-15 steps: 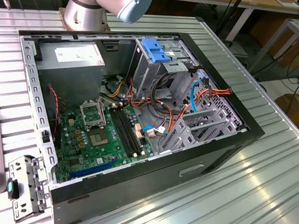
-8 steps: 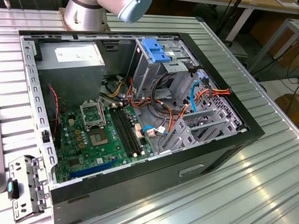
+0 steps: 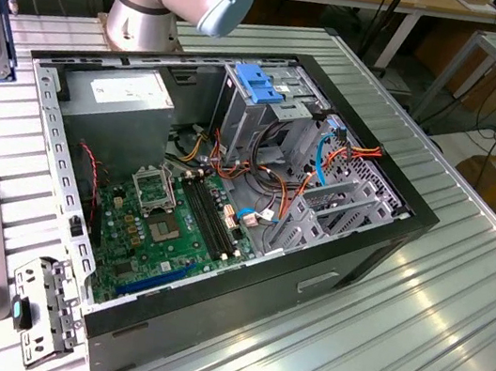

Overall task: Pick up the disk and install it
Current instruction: 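Pick up the disk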

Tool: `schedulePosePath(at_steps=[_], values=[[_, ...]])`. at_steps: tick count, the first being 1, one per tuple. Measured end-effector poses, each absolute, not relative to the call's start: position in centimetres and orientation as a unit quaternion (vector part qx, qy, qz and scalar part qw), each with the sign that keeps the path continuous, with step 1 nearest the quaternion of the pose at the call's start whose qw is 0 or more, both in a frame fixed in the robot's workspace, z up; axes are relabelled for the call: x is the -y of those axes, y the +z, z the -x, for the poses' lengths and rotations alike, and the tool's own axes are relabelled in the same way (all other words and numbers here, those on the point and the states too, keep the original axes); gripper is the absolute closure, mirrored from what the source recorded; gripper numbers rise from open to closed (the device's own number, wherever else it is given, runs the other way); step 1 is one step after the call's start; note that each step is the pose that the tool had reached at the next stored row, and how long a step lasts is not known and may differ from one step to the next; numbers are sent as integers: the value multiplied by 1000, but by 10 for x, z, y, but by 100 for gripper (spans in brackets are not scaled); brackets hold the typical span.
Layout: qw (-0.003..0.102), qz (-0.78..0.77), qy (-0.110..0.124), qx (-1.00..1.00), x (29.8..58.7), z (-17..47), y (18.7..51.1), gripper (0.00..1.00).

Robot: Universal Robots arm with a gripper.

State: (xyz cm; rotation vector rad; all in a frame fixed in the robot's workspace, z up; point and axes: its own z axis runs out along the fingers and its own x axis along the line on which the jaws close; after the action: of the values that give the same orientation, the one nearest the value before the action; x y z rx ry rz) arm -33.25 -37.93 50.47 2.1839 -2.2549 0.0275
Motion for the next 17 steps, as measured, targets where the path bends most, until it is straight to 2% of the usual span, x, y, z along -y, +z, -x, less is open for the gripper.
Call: schedulePosePath(at_steps=[17], values=[[1, -696, 9, 718, 379, 310, 504, 63]])
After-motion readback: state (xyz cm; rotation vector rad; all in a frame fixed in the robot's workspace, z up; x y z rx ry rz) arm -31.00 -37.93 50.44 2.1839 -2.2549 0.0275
